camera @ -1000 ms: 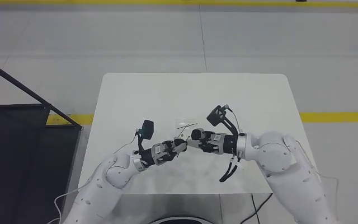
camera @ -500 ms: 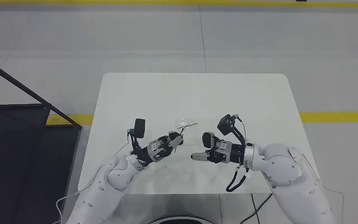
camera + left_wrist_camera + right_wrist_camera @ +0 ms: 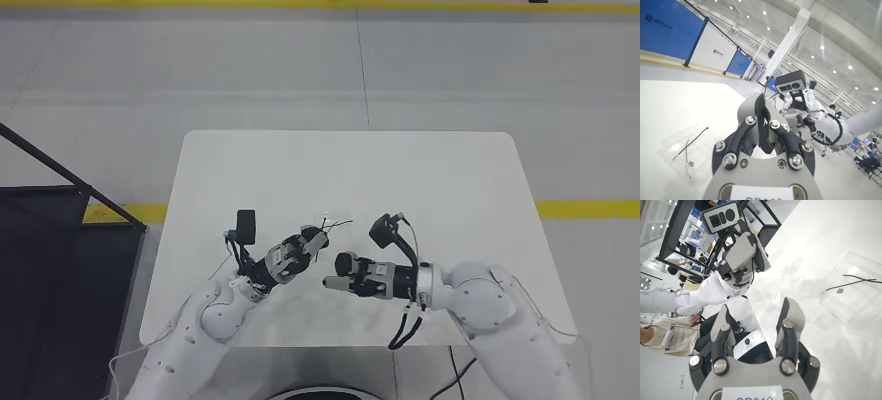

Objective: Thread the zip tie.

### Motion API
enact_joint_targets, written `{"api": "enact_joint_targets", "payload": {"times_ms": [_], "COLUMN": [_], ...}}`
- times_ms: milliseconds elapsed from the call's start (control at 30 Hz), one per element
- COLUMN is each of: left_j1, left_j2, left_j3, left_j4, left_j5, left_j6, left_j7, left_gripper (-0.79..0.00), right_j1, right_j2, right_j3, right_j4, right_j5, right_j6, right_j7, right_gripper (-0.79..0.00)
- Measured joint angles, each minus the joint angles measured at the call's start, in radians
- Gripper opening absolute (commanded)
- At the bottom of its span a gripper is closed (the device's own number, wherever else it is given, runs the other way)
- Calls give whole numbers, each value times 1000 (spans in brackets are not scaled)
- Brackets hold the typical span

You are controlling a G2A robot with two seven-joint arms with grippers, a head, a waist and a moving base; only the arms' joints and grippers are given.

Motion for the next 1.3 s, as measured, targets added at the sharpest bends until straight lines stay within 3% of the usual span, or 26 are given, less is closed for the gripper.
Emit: {"api": "enact_joint_targets", "payload": {"times_ms": [133, 1033, 1100, 1267, 1300], "left_j1": [-11, -18, -19, -22, -22], "left_j2": [-7, -28, -29, -31, -32], "left_j3": [18, 27, 26, 23, 22], "left_j4": [21, 53, 55, 61, 62], "left_j5": [23, 61, 62, 61, 61], "left_j6": [-5, -50, -51, -55, -55], "left_j7": [20, 94, 94, 97, 98], "left_gripper": [-785, -785, -785, -785, -785], "right_j1": [22, 95, 96, 96, 95], "right_j2": [-8, -29, -29, -29, -29], "right_j3": [-23, -80, -80, -79, -79], "right_j4": [27, 116, 118, 117, 117], "right_j5": [27, 109, 112, 112, 112], "right_j6": [8, 33, 32, 28, 27], "right_j7": [-31, -29, -29, -31, -31], "right_gripper": [-646, -542, -554, -776, -785]}}
